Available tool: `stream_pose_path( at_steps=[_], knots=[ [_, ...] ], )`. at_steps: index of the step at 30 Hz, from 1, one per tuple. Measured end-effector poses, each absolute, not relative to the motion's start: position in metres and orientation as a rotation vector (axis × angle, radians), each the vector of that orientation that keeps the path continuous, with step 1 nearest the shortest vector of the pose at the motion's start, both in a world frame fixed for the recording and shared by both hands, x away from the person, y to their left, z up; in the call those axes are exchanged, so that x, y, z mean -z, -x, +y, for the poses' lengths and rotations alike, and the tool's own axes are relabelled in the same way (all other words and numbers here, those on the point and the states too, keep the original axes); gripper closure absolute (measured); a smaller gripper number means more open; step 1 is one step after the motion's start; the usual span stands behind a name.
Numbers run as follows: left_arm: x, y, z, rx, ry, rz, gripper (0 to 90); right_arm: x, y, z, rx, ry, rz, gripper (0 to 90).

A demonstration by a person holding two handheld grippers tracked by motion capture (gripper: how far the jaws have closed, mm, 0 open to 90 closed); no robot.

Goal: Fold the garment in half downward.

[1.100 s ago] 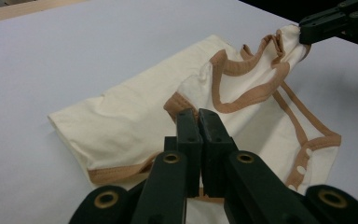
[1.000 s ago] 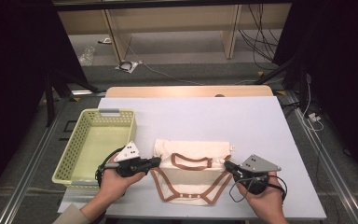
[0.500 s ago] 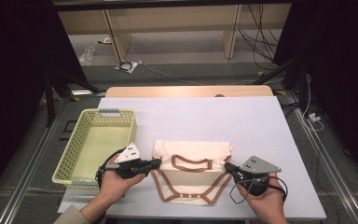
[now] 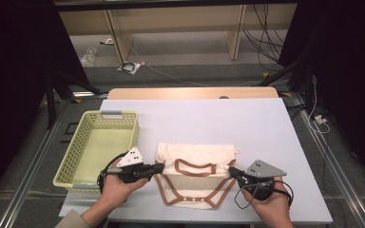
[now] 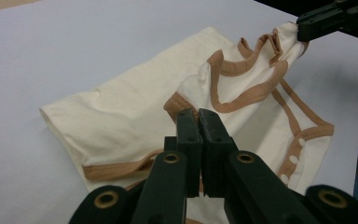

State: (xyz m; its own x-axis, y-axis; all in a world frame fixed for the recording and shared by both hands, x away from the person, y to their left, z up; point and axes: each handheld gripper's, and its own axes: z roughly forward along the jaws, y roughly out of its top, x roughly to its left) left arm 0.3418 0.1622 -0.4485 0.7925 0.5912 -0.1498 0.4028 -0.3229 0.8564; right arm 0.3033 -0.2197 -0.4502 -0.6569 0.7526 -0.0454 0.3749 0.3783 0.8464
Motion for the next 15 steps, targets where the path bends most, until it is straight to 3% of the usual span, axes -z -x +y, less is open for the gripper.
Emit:
stream_pose_path(
  at_steps=[15],
  knots=[
    [0.4504,-0.3405,0.1611,-0.220,-1.975,0.746,87.5,0.4518,-0.3010,-0.2191,-1.186,-0.964,2.245,87.6]
  ],
)
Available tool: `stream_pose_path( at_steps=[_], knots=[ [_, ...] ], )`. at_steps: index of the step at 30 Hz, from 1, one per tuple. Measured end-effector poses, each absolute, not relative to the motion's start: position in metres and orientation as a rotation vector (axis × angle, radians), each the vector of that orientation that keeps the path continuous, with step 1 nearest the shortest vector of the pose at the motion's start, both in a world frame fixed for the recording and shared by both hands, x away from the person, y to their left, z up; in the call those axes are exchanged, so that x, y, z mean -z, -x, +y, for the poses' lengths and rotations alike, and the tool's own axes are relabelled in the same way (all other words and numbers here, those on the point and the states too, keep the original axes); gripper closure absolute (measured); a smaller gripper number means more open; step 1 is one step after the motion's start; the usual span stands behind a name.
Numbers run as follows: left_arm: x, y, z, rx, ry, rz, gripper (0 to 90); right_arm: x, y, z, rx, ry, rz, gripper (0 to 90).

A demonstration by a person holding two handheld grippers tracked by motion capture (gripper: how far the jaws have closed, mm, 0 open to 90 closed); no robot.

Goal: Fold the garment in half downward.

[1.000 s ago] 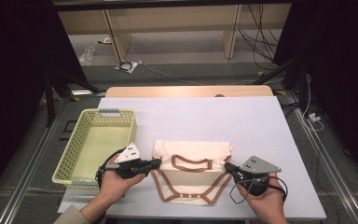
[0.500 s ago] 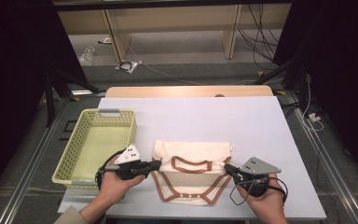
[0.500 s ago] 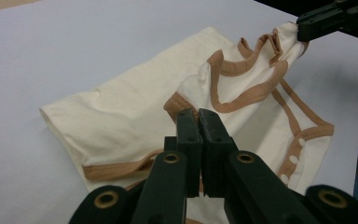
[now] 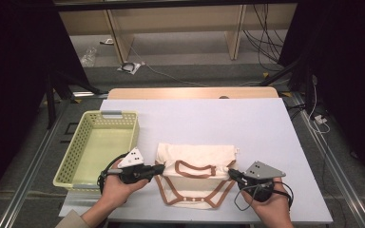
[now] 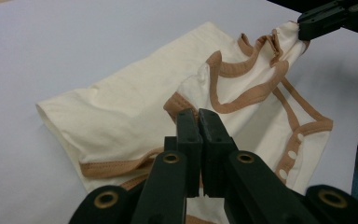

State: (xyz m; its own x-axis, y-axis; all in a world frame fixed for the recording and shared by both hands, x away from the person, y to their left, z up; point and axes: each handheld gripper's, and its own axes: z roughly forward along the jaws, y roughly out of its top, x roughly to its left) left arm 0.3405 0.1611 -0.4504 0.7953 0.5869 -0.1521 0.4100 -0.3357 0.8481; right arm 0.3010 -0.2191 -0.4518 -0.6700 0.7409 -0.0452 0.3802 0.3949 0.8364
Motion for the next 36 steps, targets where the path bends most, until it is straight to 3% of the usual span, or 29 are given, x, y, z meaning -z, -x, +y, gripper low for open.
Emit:
stream_pose_path(
  at_steps=[36],
  knots=[
    [0.4570,-0.3382,0.1609,-0.191,-2.020,0.755,87.3,0.4560,-0.2991,-0.2180,-1.158,-0.961,2.308,87.6]
  ],
)
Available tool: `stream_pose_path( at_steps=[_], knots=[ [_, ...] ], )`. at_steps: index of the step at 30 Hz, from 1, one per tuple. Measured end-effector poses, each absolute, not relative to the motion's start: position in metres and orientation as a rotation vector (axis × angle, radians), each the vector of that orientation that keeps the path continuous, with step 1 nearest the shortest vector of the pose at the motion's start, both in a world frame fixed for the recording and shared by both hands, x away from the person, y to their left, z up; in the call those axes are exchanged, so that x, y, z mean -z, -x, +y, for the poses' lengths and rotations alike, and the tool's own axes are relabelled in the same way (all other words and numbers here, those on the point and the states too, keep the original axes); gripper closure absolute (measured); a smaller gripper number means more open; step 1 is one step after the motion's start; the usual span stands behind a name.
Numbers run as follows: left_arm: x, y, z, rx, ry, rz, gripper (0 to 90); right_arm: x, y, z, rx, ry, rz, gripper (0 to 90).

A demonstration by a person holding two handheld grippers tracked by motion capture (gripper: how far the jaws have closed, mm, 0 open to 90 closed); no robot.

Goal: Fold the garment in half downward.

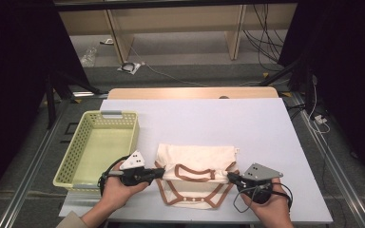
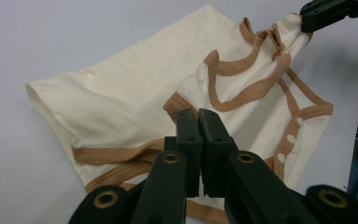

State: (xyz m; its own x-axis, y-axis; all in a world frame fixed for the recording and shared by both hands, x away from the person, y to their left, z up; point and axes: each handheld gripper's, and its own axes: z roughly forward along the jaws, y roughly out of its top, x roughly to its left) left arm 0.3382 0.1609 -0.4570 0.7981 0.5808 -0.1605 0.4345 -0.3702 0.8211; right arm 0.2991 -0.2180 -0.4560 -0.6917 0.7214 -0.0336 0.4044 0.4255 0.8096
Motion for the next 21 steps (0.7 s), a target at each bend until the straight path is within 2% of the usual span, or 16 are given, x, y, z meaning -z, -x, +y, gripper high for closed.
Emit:
stream_pose_path(
  at_steps=[21],
  knots=[
    [0.4619,-0.3374,0.1589,-0.163,-2.057,0.757,87.2,0.4596,-0.2992,-0.2171,-1.136,-0.960,2.357,87.6]
  ],
)
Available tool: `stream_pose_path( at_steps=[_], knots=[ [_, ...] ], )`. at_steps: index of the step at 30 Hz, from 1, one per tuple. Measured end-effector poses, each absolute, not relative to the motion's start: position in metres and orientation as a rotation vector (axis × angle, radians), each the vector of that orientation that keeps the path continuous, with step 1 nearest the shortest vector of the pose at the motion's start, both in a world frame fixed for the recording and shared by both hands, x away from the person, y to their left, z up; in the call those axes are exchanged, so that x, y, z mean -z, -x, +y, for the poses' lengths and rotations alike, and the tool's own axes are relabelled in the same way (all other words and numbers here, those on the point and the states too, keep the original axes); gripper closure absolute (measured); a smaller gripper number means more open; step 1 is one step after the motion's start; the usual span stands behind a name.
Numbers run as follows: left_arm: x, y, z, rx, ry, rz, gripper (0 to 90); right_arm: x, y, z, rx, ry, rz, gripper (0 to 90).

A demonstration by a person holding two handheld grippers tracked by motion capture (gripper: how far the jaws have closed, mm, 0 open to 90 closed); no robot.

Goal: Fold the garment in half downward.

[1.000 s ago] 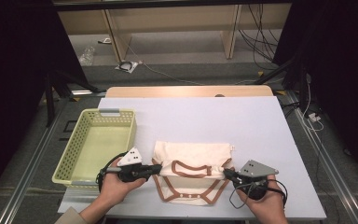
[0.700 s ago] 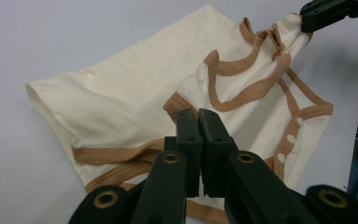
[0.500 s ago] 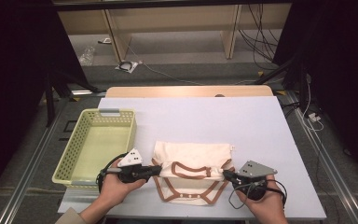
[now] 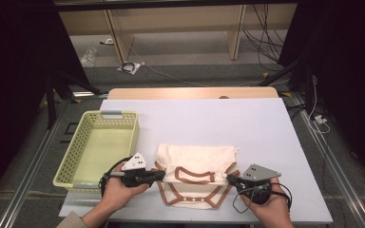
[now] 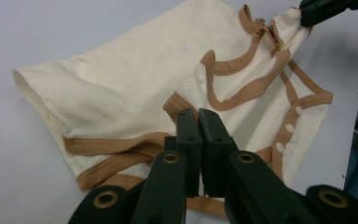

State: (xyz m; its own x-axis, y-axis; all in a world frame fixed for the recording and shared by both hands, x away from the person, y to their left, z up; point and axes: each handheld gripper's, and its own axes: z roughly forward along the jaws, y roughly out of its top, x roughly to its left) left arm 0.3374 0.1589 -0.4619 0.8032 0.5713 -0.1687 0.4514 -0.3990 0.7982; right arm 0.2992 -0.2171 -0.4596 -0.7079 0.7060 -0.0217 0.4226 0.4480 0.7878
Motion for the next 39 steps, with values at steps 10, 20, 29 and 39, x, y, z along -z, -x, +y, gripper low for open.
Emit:
stream_pose_path(
  at_steps=[10,20,29,39],
  knots=[
    [0.465,-0.336,0.159,-0.152,-2.071,0.759,87.1,0.461,-0.299,-0.215,-1.122,-0.950,2.380,87.6],
    [0.469,-0.335,0.159,-0.132,-2.092,0.761,86.8,0.463,-0.298,-0.215,-1.110,-0.943,2.408,87.5],
    [0.473,-0.335,0.157,-0.107,-2.118,0.758,86.5,0.465,-0.298,-0.215,-1.086,-0.943,2.441,87.6],
    [0.477,-0.335,0.156,-0.084,-2.139,0.760,86.2,0.467,-0.298,-0.216,-1.068,-0.939,2.467,87.5]
  ],
)
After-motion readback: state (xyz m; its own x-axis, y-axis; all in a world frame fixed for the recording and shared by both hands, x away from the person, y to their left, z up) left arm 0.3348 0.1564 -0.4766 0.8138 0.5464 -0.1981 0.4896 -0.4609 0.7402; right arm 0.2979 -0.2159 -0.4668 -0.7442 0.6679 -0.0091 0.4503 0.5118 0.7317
